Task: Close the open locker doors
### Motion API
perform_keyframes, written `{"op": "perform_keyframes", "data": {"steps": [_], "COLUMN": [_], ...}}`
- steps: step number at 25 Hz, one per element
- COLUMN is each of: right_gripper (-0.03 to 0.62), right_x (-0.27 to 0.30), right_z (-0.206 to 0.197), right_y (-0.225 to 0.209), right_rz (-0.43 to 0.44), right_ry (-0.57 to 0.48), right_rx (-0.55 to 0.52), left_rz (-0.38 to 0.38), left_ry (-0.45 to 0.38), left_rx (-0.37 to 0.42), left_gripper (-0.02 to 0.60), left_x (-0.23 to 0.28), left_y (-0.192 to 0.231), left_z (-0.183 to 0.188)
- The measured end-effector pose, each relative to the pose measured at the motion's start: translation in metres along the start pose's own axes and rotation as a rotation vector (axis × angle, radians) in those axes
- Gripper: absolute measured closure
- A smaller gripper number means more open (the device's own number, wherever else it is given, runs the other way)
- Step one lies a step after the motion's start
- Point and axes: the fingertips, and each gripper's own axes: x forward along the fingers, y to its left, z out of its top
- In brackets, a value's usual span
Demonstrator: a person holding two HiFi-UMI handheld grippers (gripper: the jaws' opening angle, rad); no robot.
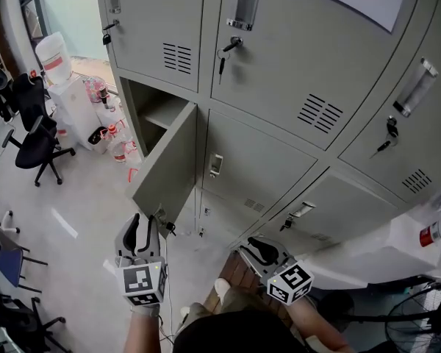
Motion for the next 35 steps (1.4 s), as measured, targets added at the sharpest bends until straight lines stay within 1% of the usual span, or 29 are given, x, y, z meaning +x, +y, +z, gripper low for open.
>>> {"op": "perform_keyframes", "data": {"steps": [6, 12, 14, 18, 22, 24, 28, 32, 35], "right_gripper": [0.465, 0.465, 0.465, 0.465, 0.465, 0.465, 0.465, 0.465, 0.465], "right_x": [0.011, 0.021, 0.023, 0.028, 0.034, 0.036, 0.04, 0.042, 0.042], "right_z": [0.002, 0.009, 0.009, 0.011, 0.014, 0.013, 0.014, 0.015, 0.015], "right_y": [-0.005, -0.007, -0.011, -0.019, -0.027, -0.031, -0.04, -0.049, -0.057], "right_rz": [0.03, 0.066, 0.074, 0.083, 0.093, 0.099, 0.1, 0.096, 0.091], "right_ry": [0.01, 0.016, 0.018, 0.018, 0.021, 0.024, 0.028, 0.029, 0.034], "right_rx": [-0.008, -0.025, -0.026, -0.025, -0.025, -0.023, -0.021, -0.017, -0.016], "left_rz": [0.073, 0.175, 0.211, 0.285, 0.342, 0.362, 0.378, 0.394, 0.391], "left_ry": [-0.003, 0.009, 0.021, 0.055, 0.079, 0.089, 0.113, 0.117, 0.122], "left_rx": [-0.015, -0.032, -0.02, 0.032, 0.033, 0.022, -0.028, -0.01, -0.018], "left_gripper": [0.449, 0.453, 0.453, 0.453, 0.453, 0.453, 0.453, 0.455, 0.465], "left_x": [0.014, 0.031, 0.037, 0.052, 0.07, 0.08, 0.101, 0.125, 0.144], "left_y": [0.025, 0.054, 0.063, 0.077, 0.093, 0.102, 0.119, 0.13, 0.135], "left_z": [0.002, 0.001, 0.002, 0.009, 0.011, 0.012, 0.006, 0.015, 0.017]}}
